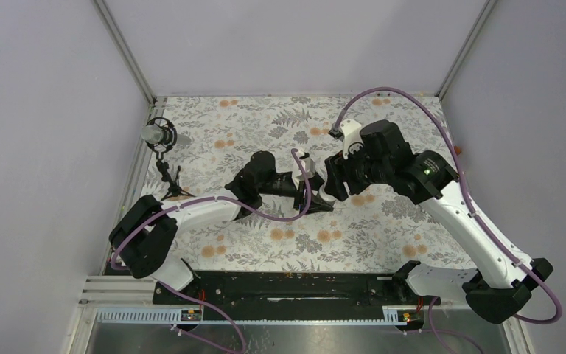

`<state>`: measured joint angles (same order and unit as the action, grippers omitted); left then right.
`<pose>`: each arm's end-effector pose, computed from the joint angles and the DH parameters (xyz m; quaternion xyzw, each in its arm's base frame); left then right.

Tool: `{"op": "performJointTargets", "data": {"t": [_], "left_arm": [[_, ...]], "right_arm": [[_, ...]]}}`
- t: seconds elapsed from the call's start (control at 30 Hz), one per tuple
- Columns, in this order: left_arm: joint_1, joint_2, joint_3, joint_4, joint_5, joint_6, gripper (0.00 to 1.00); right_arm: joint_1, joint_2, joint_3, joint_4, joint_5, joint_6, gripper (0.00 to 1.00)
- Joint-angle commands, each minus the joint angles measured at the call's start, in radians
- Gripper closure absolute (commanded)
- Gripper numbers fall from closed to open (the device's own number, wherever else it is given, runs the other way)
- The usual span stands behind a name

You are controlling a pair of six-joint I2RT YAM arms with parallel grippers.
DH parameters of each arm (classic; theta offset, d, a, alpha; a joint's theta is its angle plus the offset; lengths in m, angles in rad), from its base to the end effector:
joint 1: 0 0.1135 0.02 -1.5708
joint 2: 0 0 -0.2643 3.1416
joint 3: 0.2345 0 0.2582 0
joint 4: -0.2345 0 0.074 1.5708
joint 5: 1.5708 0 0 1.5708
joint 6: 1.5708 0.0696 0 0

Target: Sort the pills into containers

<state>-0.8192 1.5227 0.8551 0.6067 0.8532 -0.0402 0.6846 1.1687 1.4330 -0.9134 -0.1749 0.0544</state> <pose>0.2083 -0.2997 0.2618 0.5141 0.5057 -0.5339 0.4416 0.1913 0.1718 0.3941 -0.3134 0.8363 0.2329 0.3849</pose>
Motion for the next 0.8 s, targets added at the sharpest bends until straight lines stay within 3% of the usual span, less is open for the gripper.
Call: {"op": "performJointTargets", "data": {"t": [0.0, 0.07, 0.27, 0.43, 0.53, 0.7, 0.77], "left_arm": [[0.005, -0.042, 0.006, 0.084, 0.092, 0.015, 1.00], [0.005, -0.042, 0.008, 0.082, 0.094, 0.014, 1.00], [0.006, -0.045, 0.014, 0.081, 0.078, 0.008, 1.00], [0.012, -0.042, 0.022, 0.097, 0.034, -0.030, 1.00], [0.016, -0.041, 0.030, 0.089, -0.013, -0.042, 1.00], [0.016, -0.034, 0.041, 0.035, -0.082, -0.024, 1.00], [0.016, -0.030, 0.042, 0.021, -0.098, -0.020, 1.00]], "right_arm": [[0.004, 0.017, 0.030, -0.027, -0.045, -0.083, 0.33], [0.004, 0.029, 0.030, -0.021, -0.055, -0.085, 0.35], [0.004, 0.066, 0.015, 0.004, -0.072, -0.061, 0.54], [0.006, 0.066, -0.030, 0.078, -0.024, 0.050, 0.68], [0.011, 0.057, -0.073, 0.130, 0.048, 0.136, 0.69], [0.040, 0.065, -0.094, 0.149, 0.305, 0.324, 0.72], [0.040, 0.062, -0.097, 0.146, 0.373, 0.402, 0.66]]}}
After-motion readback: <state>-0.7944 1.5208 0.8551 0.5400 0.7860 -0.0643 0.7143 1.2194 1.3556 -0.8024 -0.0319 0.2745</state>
